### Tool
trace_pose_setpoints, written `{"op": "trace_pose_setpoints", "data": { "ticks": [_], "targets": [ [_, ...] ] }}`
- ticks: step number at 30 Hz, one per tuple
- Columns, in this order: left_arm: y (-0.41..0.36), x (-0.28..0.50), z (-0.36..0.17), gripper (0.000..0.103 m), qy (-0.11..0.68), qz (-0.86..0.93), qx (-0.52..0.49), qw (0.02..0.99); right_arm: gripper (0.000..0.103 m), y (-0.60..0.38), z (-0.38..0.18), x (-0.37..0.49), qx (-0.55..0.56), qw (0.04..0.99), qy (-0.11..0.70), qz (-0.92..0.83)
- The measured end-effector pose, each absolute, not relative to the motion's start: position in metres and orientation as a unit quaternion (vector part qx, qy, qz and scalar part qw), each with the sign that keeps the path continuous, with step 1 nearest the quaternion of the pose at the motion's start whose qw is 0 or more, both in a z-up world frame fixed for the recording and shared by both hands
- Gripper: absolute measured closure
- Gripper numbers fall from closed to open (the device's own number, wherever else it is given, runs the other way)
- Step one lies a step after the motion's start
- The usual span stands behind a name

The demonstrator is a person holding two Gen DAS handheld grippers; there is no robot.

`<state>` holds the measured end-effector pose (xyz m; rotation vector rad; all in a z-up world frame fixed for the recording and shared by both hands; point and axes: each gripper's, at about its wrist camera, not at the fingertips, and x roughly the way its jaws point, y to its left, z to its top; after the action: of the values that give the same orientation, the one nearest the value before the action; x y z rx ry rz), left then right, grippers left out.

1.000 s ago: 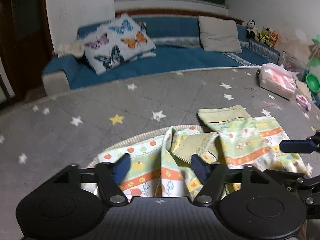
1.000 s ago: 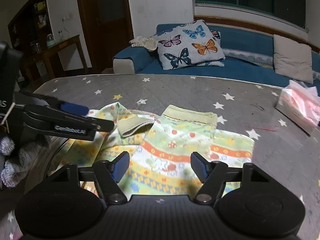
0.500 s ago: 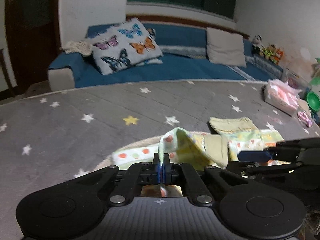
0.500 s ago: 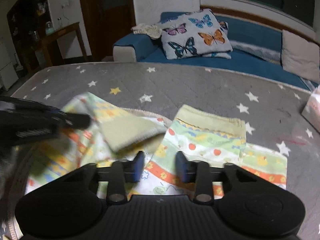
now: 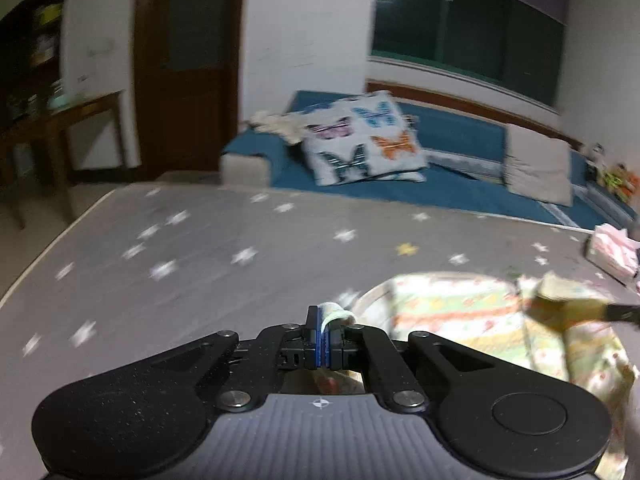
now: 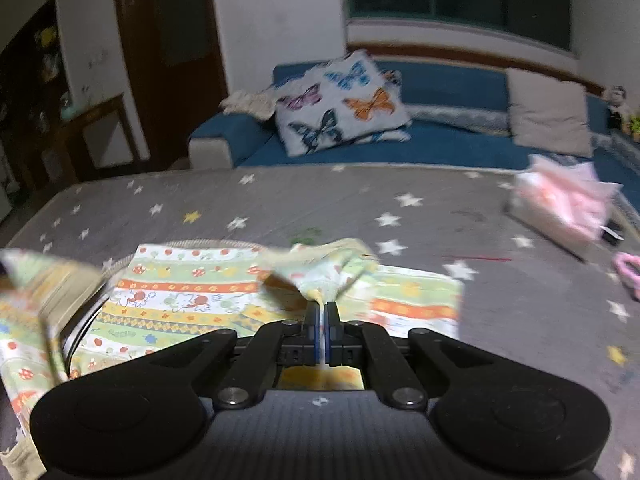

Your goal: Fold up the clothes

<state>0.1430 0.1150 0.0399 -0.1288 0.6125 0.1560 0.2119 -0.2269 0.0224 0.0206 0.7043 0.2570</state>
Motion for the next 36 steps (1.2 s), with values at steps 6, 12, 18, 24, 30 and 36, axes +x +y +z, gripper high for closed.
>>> {"op": "trace_pose_setpoints", "data": {
  "ticks": [6, 12, 18, 24, 30, 36],
  "targets": [
    [0.143, 0.079, 0.022, 0.101, 0.317, 0.123, -0.104, 0.935, 0.102, -0.283, 0.039, 0.148, 0.046, 0.947, 0.309, 0.076],
    [0.15, 0.036, 0.005, 0.101, 0.335, 0.14, -0.113, 0.925, 0.102, -0.343, 0.03, 0.079, 0.091, 0.946, 0.31, -0.005],
    [0.155, 0.026, -0.006, 0.098, 0.358, 0.151, -0.109, 0.915, 0.096, -0.38, -0.002, 0.049, 0.108, 0.925, 0.358, -0.066],
    [0.152, 0.019, -0.003, 0.077, 0.357, 0.168, -0.091, 0.915, 0.055, -0.37, -0.01, 0.05, 0.065, 0.927, 0.366, -0.044],
    [0.152, 0.017, 0.002, 0.051, 0.351, 0.183, -0.075, 0.915, 0.042, -0.343, -0.018, 0.072, 0.02, 0.926, 0.377, -0.01],
    [0.146, 0.02, 0.008, 0.037, 0.344, 0.185, -0.062, 0.918, 0.033, -0.351, -0.023, 0.092, -0.007, 0.931, 0.363, -0.038]
  ]
}}
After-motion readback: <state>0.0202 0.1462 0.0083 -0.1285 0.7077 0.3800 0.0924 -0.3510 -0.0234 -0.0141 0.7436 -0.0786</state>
